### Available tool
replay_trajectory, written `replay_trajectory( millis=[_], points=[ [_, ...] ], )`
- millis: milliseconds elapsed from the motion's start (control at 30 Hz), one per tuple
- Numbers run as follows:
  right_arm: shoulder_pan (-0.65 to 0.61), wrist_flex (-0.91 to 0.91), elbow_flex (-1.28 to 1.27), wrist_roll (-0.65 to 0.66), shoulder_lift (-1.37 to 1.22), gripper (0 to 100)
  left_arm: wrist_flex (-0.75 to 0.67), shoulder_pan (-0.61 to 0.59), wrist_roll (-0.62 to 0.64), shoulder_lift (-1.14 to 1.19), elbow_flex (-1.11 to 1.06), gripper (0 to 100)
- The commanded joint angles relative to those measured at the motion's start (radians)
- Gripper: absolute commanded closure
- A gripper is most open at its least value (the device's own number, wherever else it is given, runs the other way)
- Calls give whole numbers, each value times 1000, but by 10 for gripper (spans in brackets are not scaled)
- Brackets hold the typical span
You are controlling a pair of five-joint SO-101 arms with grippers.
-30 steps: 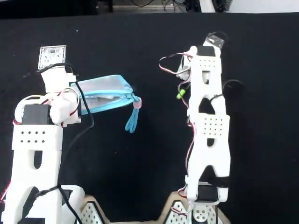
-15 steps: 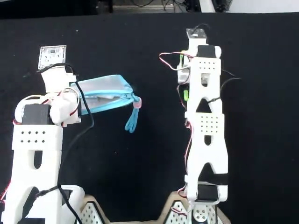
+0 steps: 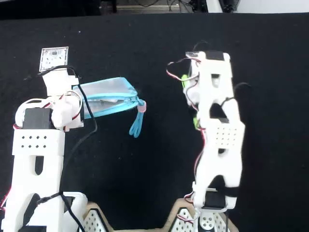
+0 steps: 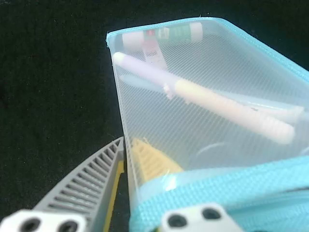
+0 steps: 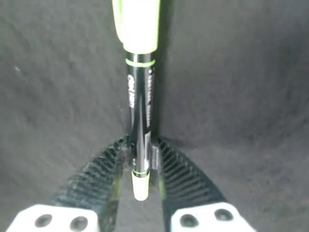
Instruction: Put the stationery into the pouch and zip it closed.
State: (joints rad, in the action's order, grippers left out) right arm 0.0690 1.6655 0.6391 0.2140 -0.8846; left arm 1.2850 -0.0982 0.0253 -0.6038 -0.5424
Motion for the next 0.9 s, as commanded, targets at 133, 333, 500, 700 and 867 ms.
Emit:
replay_trajectory(
  millis=[133, 333, 500, 700, 867],
  points=[
    [115, -245, -570, 144, 390, 988, -5, -1, 8, 14, -33, 970],
    [107, -305, -794, 152, 628, 944, -5, -1, 8, 14, -33, 970],
    [34, -272, -766, 147, 682, 805, -5, -1, 8, 14, -33, 970],
    [-57, -264, -621, 141, 676, 841, -5, -1, 8, 14, -35, 970],
    [-25, -377, -515, 98, 564, 794, -5, -2, 8, 14, -35, 970]
  ],
)
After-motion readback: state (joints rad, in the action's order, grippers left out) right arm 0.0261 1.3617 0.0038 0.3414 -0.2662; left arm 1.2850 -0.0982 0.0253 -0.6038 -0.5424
